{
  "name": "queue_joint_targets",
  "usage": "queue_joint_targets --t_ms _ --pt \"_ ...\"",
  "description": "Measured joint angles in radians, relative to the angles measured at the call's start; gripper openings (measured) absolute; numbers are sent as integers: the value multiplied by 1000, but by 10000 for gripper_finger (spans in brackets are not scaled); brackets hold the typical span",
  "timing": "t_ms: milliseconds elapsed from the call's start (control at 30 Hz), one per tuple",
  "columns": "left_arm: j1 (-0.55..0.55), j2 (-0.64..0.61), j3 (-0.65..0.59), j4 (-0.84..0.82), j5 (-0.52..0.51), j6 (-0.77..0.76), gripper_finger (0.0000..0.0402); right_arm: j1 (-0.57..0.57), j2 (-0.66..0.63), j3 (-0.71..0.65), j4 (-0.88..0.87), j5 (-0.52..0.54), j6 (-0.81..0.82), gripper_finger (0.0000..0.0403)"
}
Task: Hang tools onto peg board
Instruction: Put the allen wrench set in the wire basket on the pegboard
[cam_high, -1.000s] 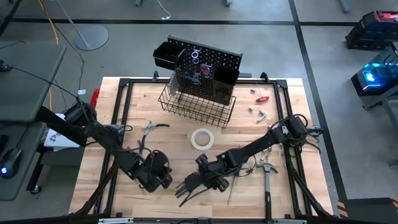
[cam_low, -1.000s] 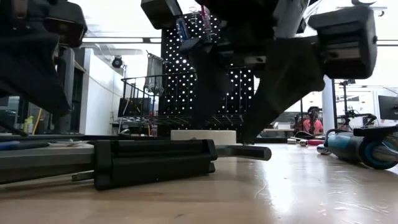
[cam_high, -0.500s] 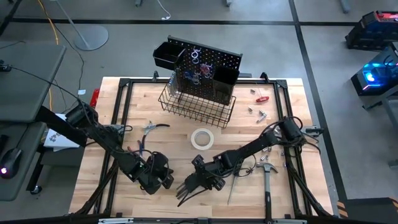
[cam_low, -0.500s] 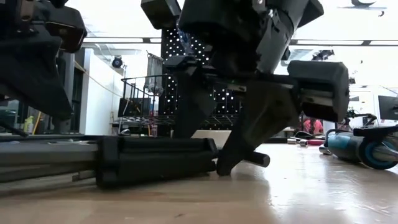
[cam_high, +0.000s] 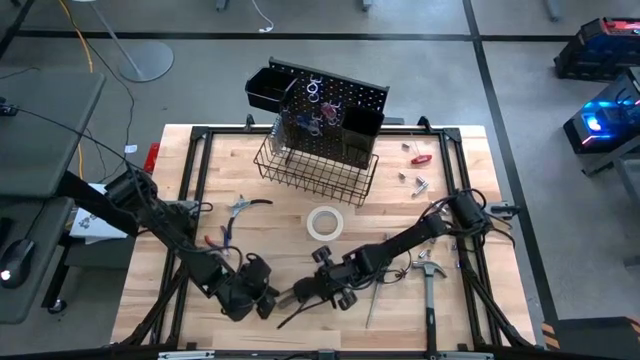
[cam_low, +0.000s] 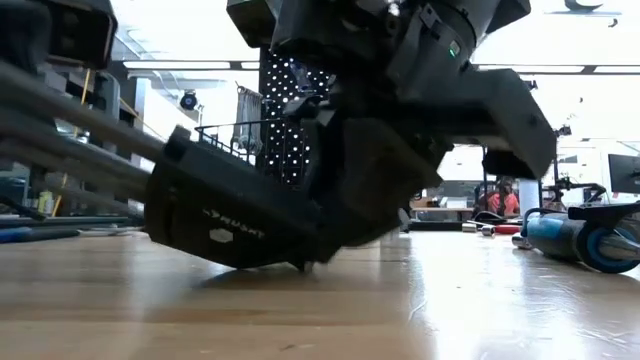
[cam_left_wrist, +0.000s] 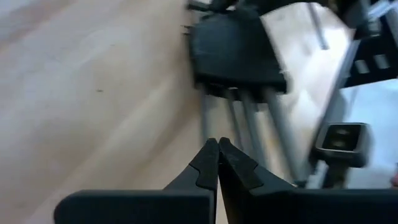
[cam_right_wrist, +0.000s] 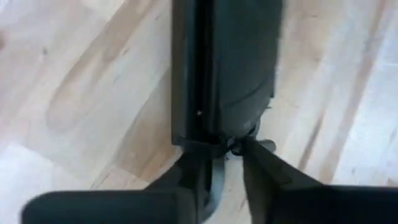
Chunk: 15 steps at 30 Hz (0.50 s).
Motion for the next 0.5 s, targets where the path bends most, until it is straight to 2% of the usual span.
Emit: queue_joint_targets --t_ms 133,267,400,500 --pt "-33 -17 0 19 -50 19 0 13 -8 0 -3 49 64 20" --pt "-48 -65 1 -11 -65 87 0 14 -8 5 -8 62 97 17" --pt "-47 -166 0 -154 -77 144 0 6 -43 31 -61 64 134 16" --pt "-43 -276 0 -289 -122 188 0 -6 -65 81 -202 48 184 15"
